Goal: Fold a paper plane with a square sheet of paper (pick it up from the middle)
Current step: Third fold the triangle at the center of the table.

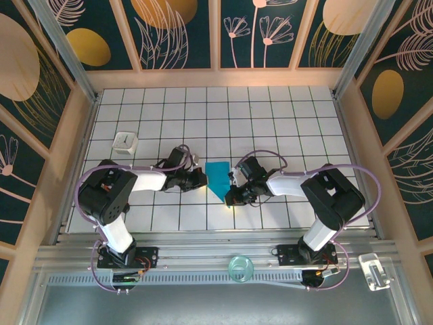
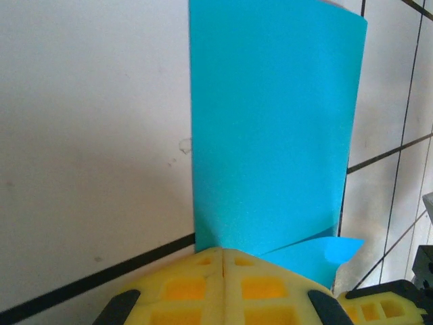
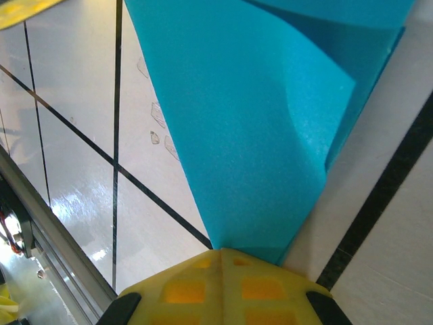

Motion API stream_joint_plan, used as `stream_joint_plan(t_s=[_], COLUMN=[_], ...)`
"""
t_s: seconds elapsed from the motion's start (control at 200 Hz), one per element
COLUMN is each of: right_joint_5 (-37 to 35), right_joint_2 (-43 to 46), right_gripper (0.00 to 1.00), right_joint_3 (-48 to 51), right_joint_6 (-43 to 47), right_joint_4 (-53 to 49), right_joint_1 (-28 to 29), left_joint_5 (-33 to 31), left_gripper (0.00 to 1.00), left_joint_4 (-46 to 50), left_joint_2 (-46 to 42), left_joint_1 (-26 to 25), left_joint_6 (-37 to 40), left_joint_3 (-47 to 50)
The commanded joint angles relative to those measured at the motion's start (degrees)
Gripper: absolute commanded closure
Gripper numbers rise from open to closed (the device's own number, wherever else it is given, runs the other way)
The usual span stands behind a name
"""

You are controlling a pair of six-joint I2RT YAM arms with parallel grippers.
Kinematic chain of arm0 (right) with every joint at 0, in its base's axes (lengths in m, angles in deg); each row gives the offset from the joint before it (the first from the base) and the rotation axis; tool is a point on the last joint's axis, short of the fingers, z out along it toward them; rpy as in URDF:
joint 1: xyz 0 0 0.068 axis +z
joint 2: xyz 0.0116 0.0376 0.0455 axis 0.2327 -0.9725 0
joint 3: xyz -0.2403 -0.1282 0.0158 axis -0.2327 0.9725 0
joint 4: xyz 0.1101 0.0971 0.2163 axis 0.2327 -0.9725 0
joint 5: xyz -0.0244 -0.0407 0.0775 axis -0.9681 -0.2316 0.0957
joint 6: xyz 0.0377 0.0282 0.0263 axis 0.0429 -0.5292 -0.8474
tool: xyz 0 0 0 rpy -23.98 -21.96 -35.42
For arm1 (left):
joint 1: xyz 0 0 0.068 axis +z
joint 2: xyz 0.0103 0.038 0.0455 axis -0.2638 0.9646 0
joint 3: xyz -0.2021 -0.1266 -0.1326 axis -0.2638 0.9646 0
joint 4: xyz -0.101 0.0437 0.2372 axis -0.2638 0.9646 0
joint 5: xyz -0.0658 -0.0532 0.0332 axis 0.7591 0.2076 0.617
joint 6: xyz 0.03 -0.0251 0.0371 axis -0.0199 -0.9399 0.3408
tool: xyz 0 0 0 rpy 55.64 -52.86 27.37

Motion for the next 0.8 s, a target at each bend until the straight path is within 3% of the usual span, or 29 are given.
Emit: stream_joint_plan(t_s=[0.0, 0.085, 0.205, 0.365, 0.47, 0.61, 0.796], right_joint_5=[-9.75, -9.49, -7.77, 0.5, 4.25, -0.69, -7.21], right_joint_2=[-3.01, -2.78, 0.34, 9.66, 13.42, 11.76, 5.43], right_gripper=[1.0, 1.0, 1.0, 1.0, 0.93, 0.9, 0.93], right_joint_3=[4.07, 3.72, 2.47, 2.1, 3.19, 1.2, -3.93], right_joint_6=[1.13, 1.35, 2.98, 4.2, 1.46, -2.49, -2.12], right_joint_4=[-10.75, -10.67, -9.69, -5.16, 1.82, 5.54, 1.49], right_joint_1=[0.4, 0.4, 0.55, 0.5, -0.46, -3.19, -4.17], left_joint_5=[-9.01, -6.79, -2.65, 0.59, 2.07, 4.63, 6.58], left_gripper=[1.0, 1.0, 0.88, 0.71, 0.66, 0.62, 0.58], left_joint_4=[5.92, 4.95, 1.96, -2.18, -5.3, -9.97, -10.49], left_joint_2=[0.15, -1.68, -6.59, -12.9, -15.5, -15.35, -13.33], left_joint_1=[3.13, 3.18, 3.14, 2.86, 2.79, 2.71, 1.15], left_joint_6=[3.18, 3.21, 0.96, -3.51, -5.87, -8.49, -7.44], left_joint_3=[-0.64, -0.78, 0.85, 5.64, 8.49, 10.46, 10.62])
